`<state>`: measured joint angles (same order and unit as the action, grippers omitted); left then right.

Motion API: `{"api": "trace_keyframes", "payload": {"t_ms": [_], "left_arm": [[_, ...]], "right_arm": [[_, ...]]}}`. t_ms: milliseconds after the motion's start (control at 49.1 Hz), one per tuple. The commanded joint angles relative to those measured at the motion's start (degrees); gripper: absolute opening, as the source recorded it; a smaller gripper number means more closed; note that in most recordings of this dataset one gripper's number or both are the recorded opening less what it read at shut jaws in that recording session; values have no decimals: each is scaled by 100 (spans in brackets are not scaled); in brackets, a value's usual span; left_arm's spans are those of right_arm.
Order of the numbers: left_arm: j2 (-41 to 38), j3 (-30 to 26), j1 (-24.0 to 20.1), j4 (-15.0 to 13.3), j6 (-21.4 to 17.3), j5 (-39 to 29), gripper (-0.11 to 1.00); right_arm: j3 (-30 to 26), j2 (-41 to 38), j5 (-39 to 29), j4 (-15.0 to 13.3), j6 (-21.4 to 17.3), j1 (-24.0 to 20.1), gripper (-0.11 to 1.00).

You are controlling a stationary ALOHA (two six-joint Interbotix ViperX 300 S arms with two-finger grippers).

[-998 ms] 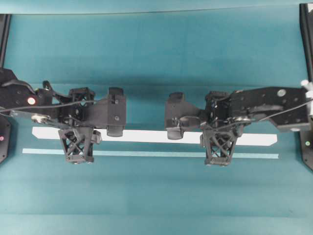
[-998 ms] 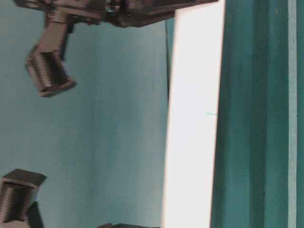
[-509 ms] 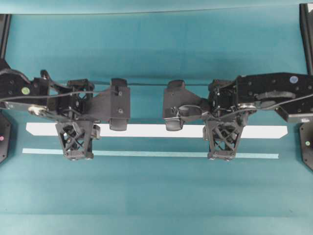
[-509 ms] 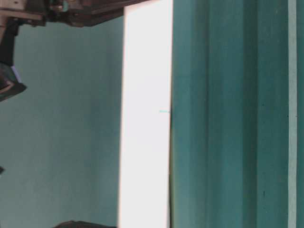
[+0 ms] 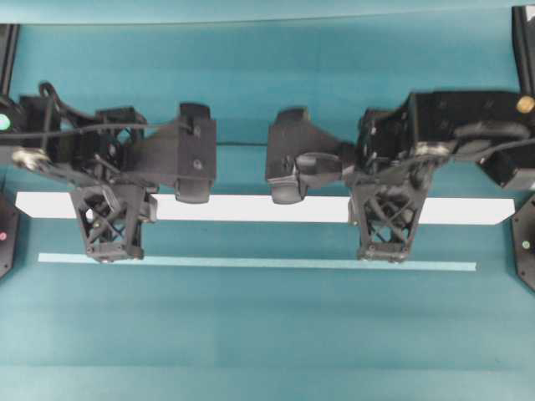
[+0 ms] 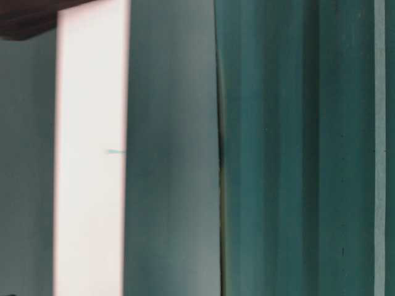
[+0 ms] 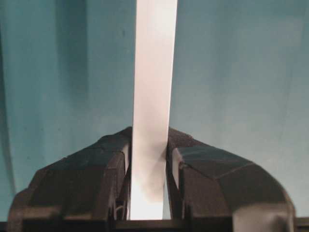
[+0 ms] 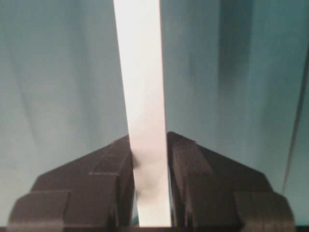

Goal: Lift a wooden board with both hands.
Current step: 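Lift the board with both grippers and raise it upward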

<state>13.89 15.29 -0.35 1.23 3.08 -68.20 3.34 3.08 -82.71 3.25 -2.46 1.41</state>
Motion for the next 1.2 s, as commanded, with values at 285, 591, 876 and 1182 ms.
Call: {"api": "trace_keyframes", "payload": {"t_ms": [285,591,876,1182], "left_arm": [[18,-1327,-35,26,18,-589,17],[-149,-1784,-35,9,0,-958,17],[-176,-2013,-18,9,9,-1107,17],[-308,-2373,18,9,9,-1406,17]], "right_arm": [[-940,-44,-492,18,-167,18,21],[-1450,-105,-914,18,-185,18,21],[-2021,-290,-1274,9,-220,18,21],[-2057,-299,-1292,9,-229,18,21]]}}
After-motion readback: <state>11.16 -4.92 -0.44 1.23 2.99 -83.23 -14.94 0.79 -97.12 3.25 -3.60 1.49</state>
